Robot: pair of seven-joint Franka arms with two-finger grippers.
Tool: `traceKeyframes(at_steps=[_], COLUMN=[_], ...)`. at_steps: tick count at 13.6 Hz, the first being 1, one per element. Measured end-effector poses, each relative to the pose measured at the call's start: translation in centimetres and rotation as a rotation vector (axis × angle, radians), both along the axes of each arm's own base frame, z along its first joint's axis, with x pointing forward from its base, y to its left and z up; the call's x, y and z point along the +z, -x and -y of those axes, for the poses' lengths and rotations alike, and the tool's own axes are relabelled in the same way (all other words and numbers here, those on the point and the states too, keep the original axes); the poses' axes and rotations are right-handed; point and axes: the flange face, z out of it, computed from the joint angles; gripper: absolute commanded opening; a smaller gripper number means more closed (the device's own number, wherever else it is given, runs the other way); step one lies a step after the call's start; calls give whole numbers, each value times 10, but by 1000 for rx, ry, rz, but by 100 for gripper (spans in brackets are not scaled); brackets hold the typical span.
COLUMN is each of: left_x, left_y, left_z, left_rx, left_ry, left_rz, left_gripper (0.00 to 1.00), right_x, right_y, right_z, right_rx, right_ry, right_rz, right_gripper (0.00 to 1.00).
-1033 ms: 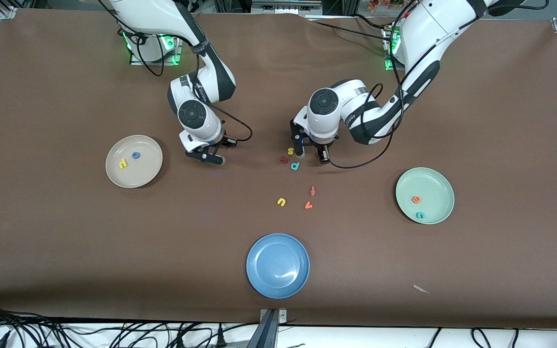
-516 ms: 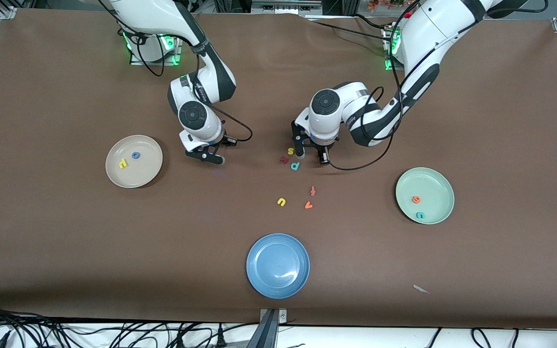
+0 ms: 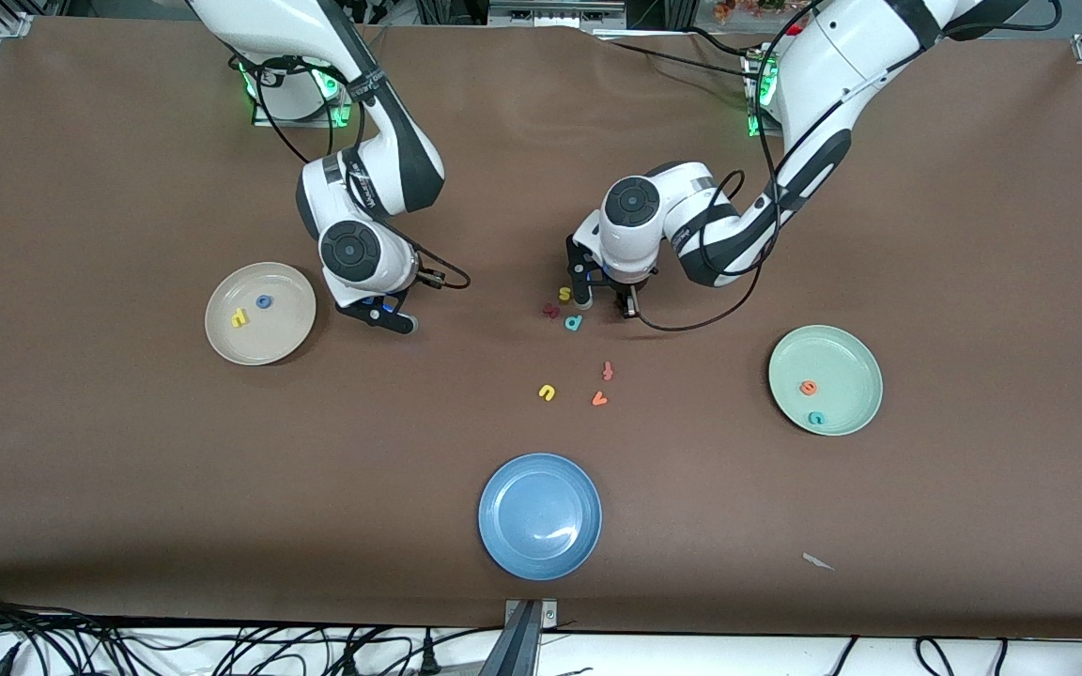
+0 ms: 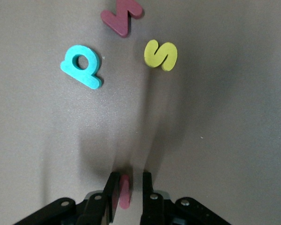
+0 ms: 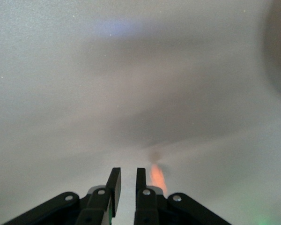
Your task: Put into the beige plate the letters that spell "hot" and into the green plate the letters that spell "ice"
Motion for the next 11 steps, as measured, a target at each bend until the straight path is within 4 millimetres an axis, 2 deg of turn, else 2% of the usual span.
traceKeyframes(at_steps=[1,2,5,8,9,10,11], left_x=[0,0,6,40,57,74,91], left_y=[0,0,-4,-17,-22,-28,-36], left_z=[0,0,1,-5,-10,-19,-32], left_rx=[0,0,5,58,103,149,195], left_ry=[1,2,7,-32,-42,-55,-75], left_rz=[1,1,13,40,32,23,21], left_gripper=[3,0,0,0,0,0,0], right_x=[1,4,19,24,24,24,23], right_y=[-4,-11,-32,-37,-37,-36,-34], right_z=[8,23,75,94,97,96,94], right_rx=[16,36,85,118,121,124,131], right_ry=[-2,-4,-19,-34,-34,-34,-35], right_rz=[-3,-14,-43,-53,-61,-67,-76], right_gripper=[20,20,20,22,28,41,60])
